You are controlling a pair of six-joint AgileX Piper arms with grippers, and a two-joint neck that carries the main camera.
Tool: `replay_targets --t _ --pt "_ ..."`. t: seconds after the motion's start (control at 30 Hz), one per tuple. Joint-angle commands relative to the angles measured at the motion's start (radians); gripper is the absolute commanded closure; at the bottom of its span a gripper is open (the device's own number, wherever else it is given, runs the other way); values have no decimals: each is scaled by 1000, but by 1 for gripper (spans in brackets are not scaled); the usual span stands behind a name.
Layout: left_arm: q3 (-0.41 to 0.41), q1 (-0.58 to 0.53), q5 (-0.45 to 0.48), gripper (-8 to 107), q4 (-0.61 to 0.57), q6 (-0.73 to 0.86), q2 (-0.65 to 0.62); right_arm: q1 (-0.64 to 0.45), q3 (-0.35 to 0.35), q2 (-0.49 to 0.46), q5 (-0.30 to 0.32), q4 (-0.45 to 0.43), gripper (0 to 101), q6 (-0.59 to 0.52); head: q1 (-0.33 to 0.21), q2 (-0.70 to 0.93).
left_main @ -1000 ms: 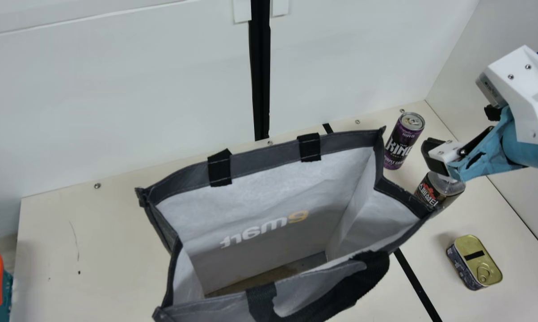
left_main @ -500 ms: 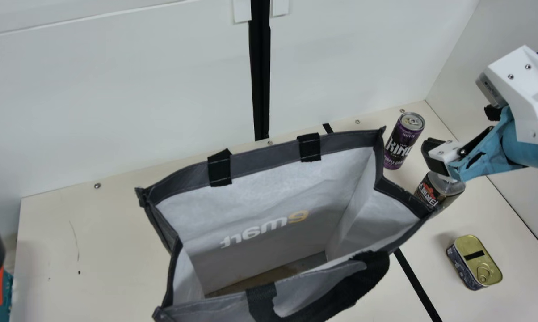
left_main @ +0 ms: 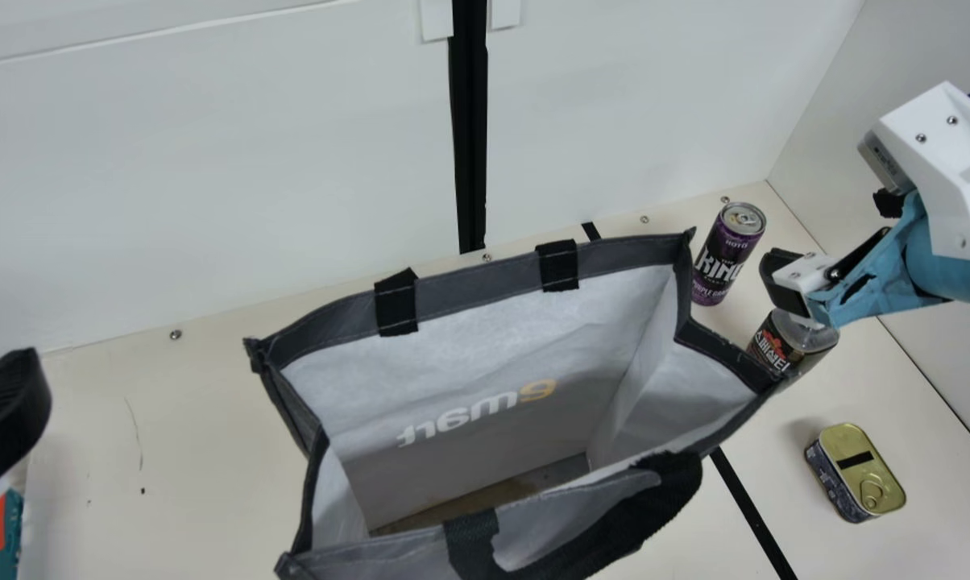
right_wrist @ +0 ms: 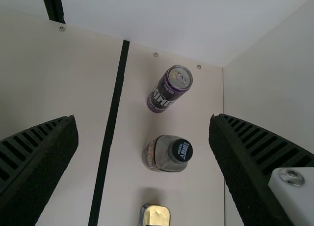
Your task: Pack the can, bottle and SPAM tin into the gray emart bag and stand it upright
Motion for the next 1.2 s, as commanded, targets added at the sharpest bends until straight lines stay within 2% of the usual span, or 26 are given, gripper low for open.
replay_targets --t 0.0,0.37,0.73,1.17 --pt "-16 -19 -2 9 5 -9 10 0 0 0 0 0 6 0 -23 -2" --pt "-104 -138 -17 9 40 -45 75 0 0 0 0 0 6 0 -23 -2" --pt "-153 -250 -71 9 41 -12 133 0 0 0 0 0 6 0 -23 -2" --pt "-211 -289 -89 9 -69 69 195 0 0 0 0 0 6 0 -23 -2"
